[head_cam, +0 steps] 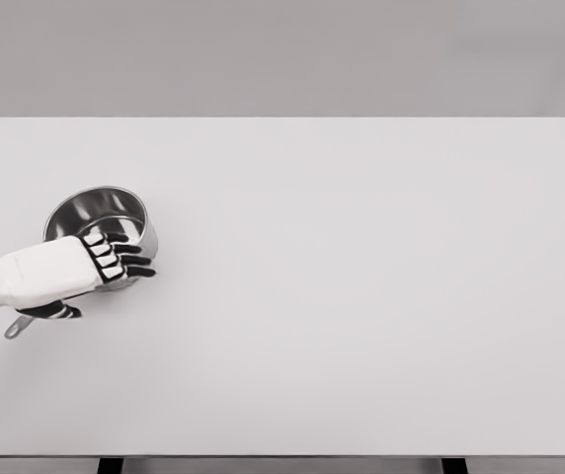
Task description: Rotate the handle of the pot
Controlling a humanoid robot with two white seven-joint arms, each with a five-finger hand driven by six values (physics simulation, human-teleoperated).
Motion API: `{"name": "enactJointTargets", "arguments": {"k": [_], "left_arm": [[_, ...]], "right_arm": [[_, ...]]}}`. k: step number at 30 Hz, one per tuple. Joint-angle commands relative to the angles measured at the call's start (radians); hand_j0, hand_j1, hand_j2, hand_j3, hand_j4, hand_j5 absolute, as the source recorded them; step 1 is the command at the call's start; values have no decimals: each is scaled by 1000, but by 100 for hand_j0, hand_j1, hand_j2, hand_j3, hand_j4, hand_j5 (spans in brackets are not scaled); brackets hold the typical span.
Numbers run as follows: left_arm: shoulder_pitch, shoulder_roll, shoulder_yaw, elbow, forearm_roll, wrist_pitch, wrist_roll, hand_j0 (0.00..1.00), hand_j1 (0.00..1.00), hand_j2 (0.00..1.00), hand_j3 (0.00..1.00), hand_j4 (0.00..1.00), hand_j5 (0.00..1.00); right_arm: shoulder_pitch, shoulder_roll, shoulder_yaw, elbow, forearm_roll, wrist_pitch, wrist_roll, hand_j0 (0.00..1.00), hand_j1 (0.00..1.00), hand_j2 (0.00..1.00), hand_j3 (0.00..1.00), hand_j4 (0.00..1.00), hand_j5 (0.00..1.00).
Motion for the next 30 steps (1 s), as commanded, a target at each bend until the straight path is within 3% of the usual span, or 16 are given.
{"name": "enactJointTargets", "arguments": {"k": [1,30], "left_arm": [[0,4,6,3,6,1,0,100,100,100,100,100,100],[0,11,67,103,29,1,3,100,100,100,100,100,100]], "right_arm": [[0,0,0,0,0,0,0,100,100,100,100,100,100],[0,0,0,0,0,0,0,100,100,100,100,100,100]]}}
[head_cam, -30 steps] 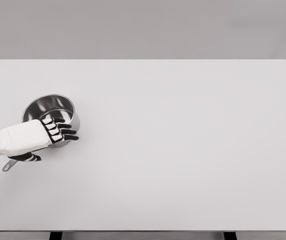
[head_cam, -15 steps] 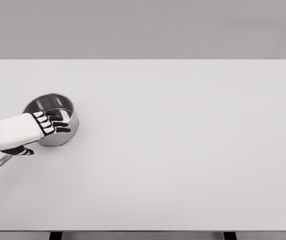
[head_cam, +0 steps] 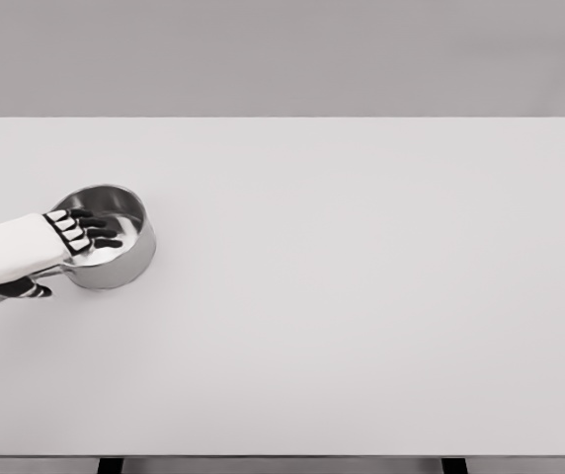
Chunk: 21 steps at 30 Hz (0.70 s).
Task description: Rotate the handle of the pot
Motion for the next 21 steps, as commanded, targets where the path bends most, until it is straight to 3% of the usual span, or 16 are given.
{"name": "enactJointTargets", "arguments": {"k": [1,21], "left_arm": [[0,1,9,5,10,1,1,100,100,100,100,100,100],[0,5,24,44,19,1,1,100,100,100,100,100,100]], "right_arm": [[0,0,0,0,0,0,0,100,100,100,100,100,100],[0,0,0,0,0,0,0,100,100,100,100,100,100]]}}
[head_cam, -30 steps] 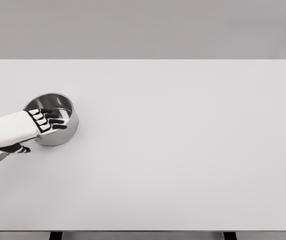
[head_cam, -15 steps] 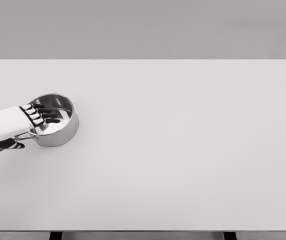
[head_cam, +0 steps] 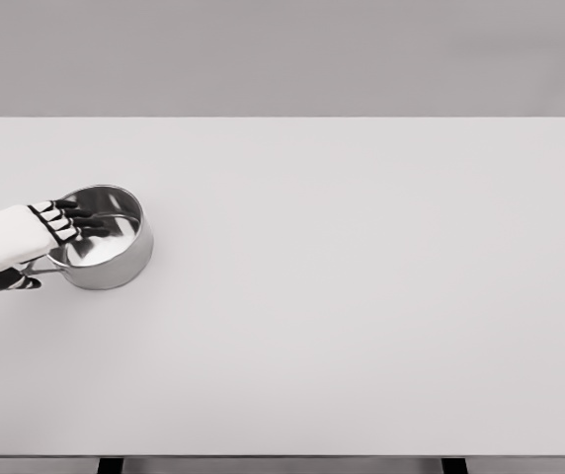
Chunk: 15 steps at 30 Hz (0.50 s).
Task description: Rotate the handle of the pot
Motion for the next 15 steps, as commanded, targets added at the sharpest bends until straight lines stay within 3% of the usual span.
{"name": "enactJointTargets", "arguments": {"k": [1,15], "left_arm": [[0,2,4,9,7,1,1,100,100,100,100,100,100],[0,0,31,50,18,1,2,100,100,100,100,100,100]], "right_arm": [[0,0,0,0,0,0,0,100,100,100,100,100,100],[0,0,0,0,0,0,0,100,100,100,100,100,100]]}}
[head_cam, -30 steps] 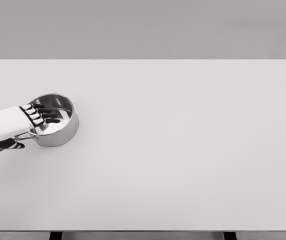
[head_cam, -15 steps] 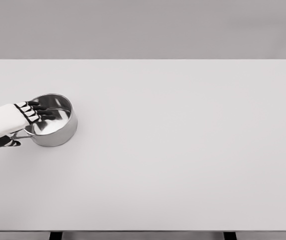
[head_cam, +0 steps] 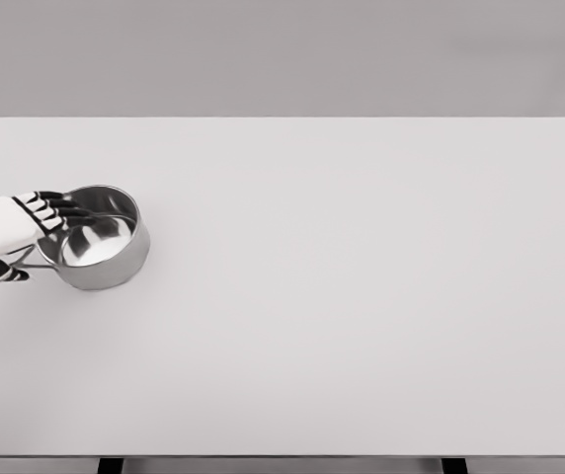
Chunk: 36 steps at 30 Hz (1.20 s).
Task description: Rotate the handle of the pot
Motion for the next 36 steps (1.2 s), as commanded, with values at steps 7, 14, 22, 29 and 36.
{"name": "enactJointTargets", "arguments": {"k": [7,14,22,29,36], "left_arm": [[0,0,18,23,9,1,1,100,100,100,100,100,100],[0,-3,27,45,12,1,1,100,100,100,100,100,100],[0,-9,44,72,13,1,1,100,100,100,100,100,100],[2,-12,50,101,13,1,1,100,100,100,100,100,100],[2,-14,52,129,13,1,1,100,100,100,100,100,100]], "right_arm": [[0,0,0,0,0,0,0,100,100,100,100,100,100],[0,0,0,0,0,0,0,100,100,100,100,100,100],[0,0,0,0,0,0,0,100,100,100,100,100,100],[0,0,0,0,0,0,0,100,100,100,100,100,100],[0,0,0,0,0,0,0,100,100,100,100,100,100]]}}
